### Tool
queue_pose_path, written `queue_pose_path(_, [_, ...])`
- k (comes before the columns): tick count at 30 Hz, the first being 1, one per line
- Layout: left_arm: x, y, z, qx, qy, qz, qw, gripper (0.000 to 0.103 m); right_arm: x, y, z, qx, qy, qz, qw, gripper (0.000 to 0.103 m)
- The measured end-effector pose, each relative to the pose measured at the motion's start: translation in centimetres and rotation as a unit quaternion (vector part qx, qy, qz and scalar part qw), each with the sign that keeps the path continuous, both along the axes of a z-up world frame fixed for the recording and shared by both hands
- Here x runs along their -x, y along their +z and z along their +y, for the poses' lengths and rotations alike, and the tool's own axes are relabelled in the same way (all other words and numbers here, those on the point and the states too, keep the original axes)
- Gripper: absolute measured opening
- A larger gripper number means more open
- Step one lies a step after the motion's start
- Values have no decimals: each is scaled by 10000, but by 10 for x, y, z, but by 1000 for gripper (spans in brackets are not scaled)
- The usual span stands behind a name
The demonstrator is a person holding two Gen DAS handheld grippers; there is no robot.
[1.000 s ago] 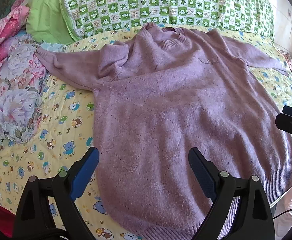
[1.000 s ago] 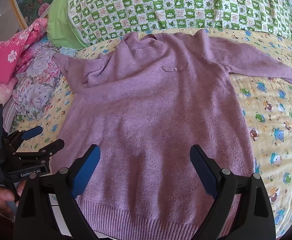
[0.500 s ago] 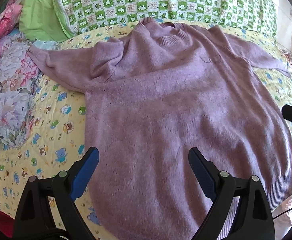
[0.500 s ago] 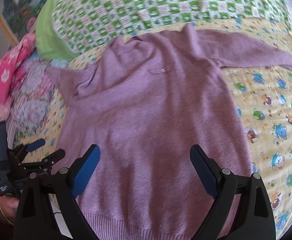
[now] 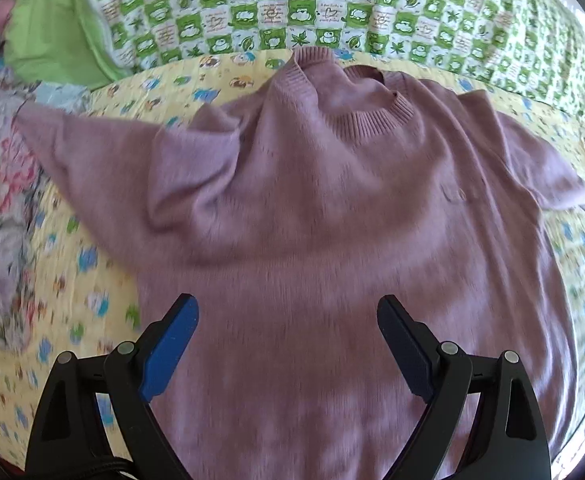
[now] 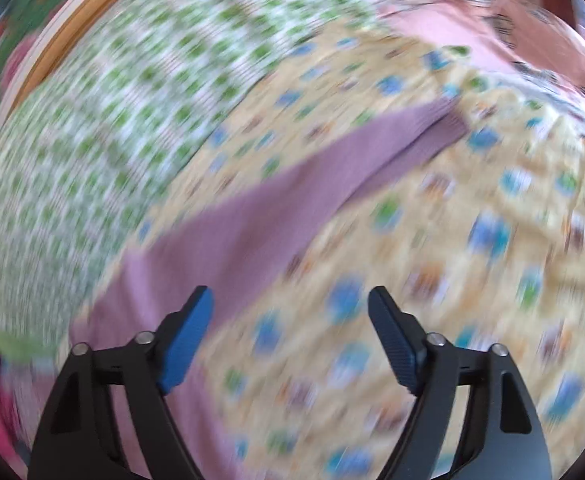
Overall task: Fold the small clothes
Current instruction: 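Grasp the sweater sleeve cuff with the right tool, then fold the held sleeve across the sweater body and open the right tool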
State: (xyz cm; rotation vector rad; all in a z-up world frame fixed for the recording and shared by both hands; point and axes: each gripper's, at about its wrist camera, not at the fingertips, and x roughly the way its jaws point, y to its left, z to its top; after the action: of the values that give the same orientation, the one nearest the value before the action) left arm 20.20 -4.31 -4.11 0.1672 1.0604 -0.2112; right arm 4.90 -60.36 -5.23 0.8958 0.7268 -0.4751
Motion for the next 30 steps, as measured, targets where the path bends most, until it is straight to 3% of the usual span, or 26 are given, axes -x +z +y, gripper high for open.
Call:
queue_pose_path(6, [-52,-15,-24,-31,92,152,9998,91,-39,-28,-66,-558,-456,-184,9972,66])
queue_pose_path(8, [-67,-22,-32,-27,137,210,9997,91,-47,-49,-81,-894,-684,77,9936,63])
queue_pose_path(10, [-76,-29,-38,-36,164,257,9995,91,-49,-60,-88,-1111,-739,-116,9910,40])
queue_pose_path(11, [-82,-34,-42,-57,165,286,9994,91,-50,-60,-92,-1060,-747,-201,9914,21])
queue_pose_path(12, [-87,-39,-44,-92,157,307,9994,91,-50,-55,-95,-910,-756,-238,9927,9])
queue_pose_path(16, [-96,-61,-51,-277,96,441,9986,91,-42,-1,-96,152,-935,-648,9934,9])
queue_pose_path(19, [-97,-75,-49,-284,31,630,9976,91,-59,64,-60,1100,-277,-1167,9867,9])
queue_pose_path(21, [-95,-72,-43,-173,43,644,9978,91,-74,105,-13,1371,653,-1718,9734,9])
queue_pose_path(22, [-93,-69,-40,-134,55,634,9979,91,-83,128,26,1420,1379,-2106,9573,9])
queue_pose_path(24, [-88,-60,-30,-6,83,603,9981,91,-98,158,110,1290,2925,-2669,9091,9])
queue_pose_path(26, [-83,-51,-20,121,124,549,9983,91,-113,160,176,894,4058,-2712,8682,12])
queue_pose_path(28, [-80,-45,-9,218,181,528,9982,92,-126,142,250,505,4960,-2315,8354,24])
queue_pose_path(30, [-80,-46,5,332,261,603,9973,92,-127,123,281,607,5165,-1987,8307,50])
